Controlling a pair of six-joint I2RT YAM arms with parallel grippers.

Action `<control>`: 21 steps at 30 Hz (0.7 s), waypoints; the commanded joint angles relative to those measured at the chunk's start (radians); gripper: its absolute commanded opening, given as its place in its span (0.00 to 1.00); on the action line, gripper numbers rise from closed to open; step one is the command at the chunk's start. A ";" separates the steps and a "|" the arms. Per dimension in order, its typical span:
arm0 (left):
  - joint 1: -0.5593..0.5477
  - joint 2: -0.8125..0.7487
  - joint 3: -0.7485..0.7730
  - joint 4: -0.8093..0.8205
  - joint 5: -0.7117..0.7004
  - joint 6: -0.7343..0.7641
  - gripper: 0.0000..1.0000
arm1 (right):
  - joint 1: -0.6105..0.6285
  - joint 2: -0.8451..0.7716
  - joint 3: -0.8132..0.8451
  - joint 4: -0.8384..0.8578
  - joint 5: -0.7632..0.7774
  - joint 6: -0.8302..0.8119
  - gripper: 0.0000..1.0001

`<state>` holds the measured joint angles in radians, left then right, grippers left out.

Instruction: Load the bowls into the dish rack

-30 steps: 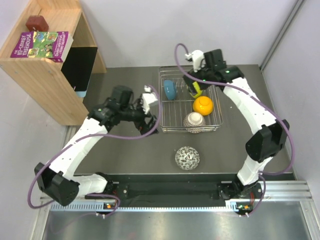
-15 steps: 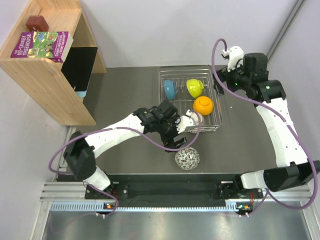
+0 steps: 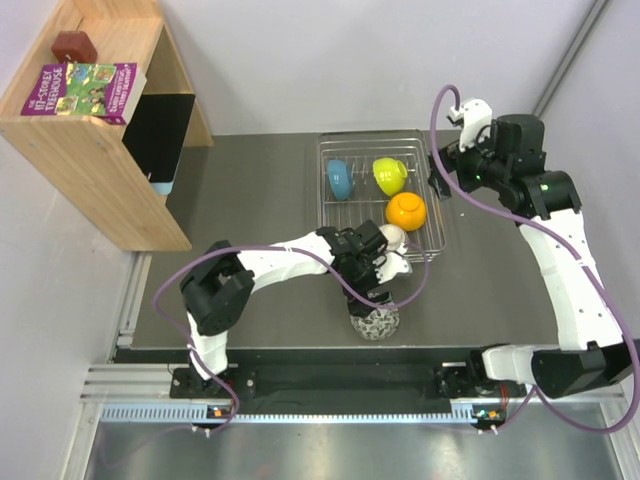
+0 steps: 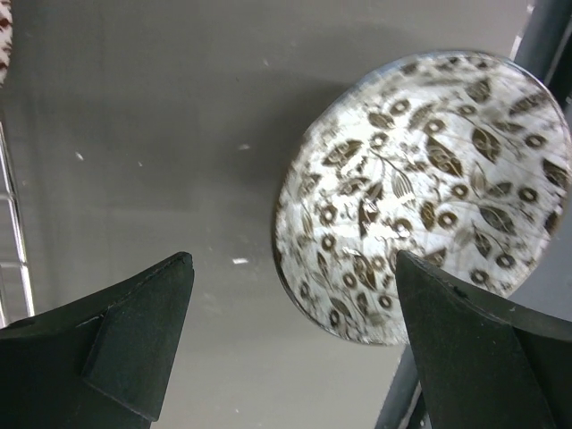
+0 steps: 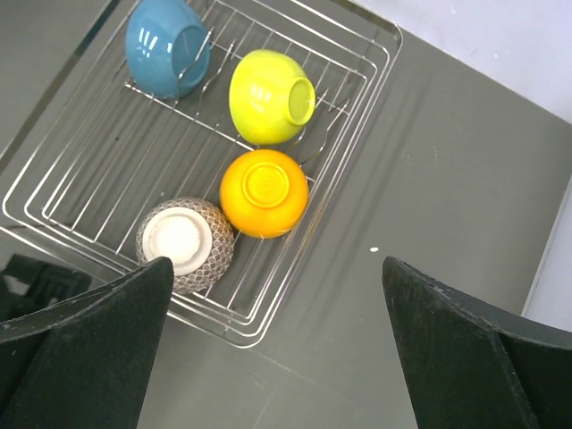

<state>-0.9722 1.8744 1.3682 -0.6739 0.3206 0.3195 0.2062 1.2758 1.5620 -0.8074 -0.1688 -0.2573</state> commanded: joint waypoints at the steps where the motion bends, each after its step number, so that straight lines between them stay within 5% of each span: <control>1: -0.006 0.032 0.063 0.039 -0.017 -0.007 0.99 | -0.010 -0.065 -0.022 0.034 -0.037 0.009 1.00; 4: -0.008 0.057 0.072 0.040 -0.014 -0.007 0.99 | -0.010 -0.079 -0.039 0.037 -0.044 0.007 1.00; 11: -0.013 0.106 0.084 0.028 0.005 -0.005 0.63 | -0.010 -0.093 -0.026 0.037 -0.051 0.007 1.00; 15: -0.016 0.115 0.086 0.022 0.008 -0.005 0.32 | -0.010 -0.096 -0.011 0.031 -0.054 0.006 1.00; 21: -0.022 0.115 0.081 0.017 0.018 -0.008 0.10 | -0.011 -0.096 0.000 0.030 -0.052 0.006 1.00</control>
<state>-0.9905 1.9888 1.4395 -0.6556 0.3603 0.2996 0.2062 1.2106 1.5188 -0.8078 -0.2070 -0.2577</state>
